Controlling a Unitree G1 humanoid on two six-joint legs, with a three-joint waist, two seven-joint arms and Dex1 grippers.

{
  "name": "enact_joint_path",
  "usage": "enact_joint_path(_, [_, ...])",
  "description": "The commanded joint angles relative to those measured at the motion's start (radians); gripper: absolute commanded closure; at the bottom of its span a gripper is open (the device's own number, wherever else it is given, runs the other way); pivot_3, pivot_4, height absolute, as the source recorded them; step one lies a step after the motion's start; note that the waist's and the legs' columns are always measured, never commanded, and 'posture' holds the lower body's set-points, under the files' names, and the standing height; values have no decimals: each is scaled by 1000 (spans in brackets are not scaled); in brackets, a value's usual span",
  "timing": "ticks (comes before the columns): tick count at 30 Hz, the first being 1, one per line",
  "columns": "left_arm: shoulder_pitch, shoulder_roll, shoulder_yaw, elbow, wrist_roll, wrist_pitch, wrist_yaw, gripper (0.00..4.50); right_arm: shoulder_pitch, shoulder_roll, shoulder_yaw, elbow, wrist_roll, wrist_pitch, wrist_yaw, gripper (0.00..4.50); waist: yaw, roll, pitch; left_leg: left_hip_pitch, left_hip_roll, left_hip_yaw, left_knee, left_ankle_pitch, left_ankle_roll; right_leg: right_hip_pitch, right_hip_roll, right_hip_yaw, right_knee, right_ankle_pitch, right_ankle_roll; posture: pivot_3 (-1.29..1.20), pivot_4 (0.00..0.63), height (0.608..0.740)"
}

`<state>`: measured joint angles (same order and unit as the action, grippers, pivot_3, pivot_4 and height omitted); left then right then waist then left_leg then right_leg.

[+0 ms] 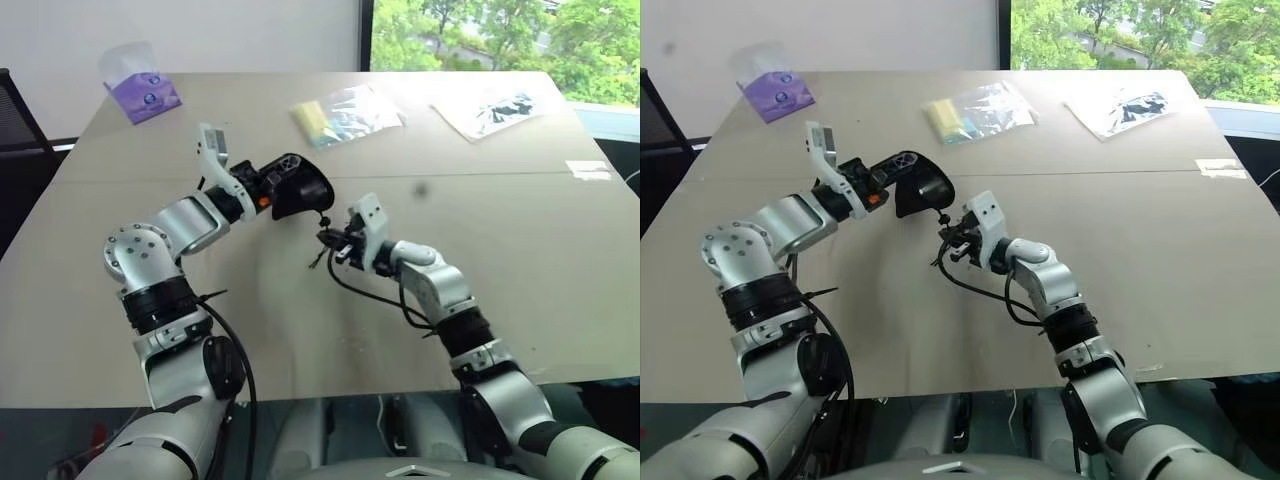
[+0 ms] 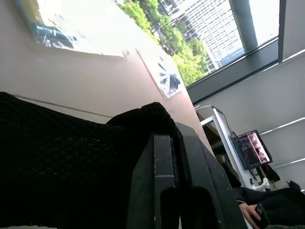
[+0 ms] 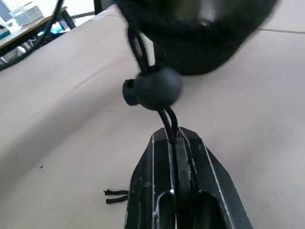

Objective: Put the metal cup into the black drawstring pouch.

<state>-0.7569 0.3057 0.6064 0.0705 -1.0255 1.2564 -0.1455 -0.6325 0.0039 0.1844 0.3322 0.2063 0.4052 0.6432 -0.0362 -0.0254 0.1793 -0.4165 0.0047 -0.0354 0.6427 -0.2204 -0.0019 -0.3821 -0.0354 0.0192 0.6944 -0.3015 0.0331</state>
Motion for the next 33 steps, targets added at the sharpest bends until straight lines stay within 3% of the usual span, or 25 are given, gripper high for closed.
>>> enact_joint_path(1, [48, 0, -27, -114, -8, -60, -9, 4500, 4, -112, -9, -163, -60, -8, -19, 4456, 1, 0, 0, 0, 0, 0, 0, 0, 0, 0, 0, 0, 0, 0, 0, 0, 150, 740])
enact_joint_path(6, [136, 13, -96, -192, 34, -130, -39, 4500, 8, -286, 16, -314, -160, 15, -28, 4456, 2, 0, 0, 0, 0, 0, 0, 0, 0, 0, 0, 1, 0, 0, 0, 0, 150, 740])
enact_joint_path(7, [148, 21, -111, -209, 22, -130, -63, 3915, 4, -314, 17, -345, -172, 26, -26, 4500, 1, 0, 0, 0, 0, 0, 0, 0, 0, 0, 0, 2, 0, 0, 0, 0, 150, 740])
enact_joint_path(13, [230, 122, -273, -328, 90, -192, -215, 1587, -40, -490, 39, -508, -262, 51, 23, 4500, -1, 0, 0, 0, 0, 1, -1, 0, 0, 0, 1, 3, -1, 0, 0, 0, 150, 740])
enact_joint_path(21, [222, 256, -461, -398, 179, -286, -427, 1587, -72, -606, 32, -629, -296, 66, 89, 4500, 4, 0, 0, 0, 0, 1, -1, 0, 0, 0, 1, 3, -1, 0, 0, 0, 150, 740])
enact_joint_path(27, [131, 218, -472, -336, 162, -304, -462, 1587, -119, -613, -11, -683, -250, 118, 103, 4500, 10, 0, 0, 0, 0, 1, -1, 0, 1, 0, 1, 3, -2, 0, 0, 0, 150, 740])
enact_joint_path(30, [138, 272, -520, -337, 204, -334, -560, 1587, -135, -614, -19, -685, -249, 127, 94, 4500, 6, 0, 0, 0, 0, 1, -1, 0, 1, 0, 1, 3, -2, 0, 0, 0, 150, 740])
enact_joint_path(33, [139, 277, -526, -320, 215, -337, -573, 463, -145, -615, -25, -687, -247, 129, 92, 4500, 5, 1, 1, 0, 0, 1, -1, 0, 1, 0, 1, 3, -2, 0, 0, 0, 150, 740])
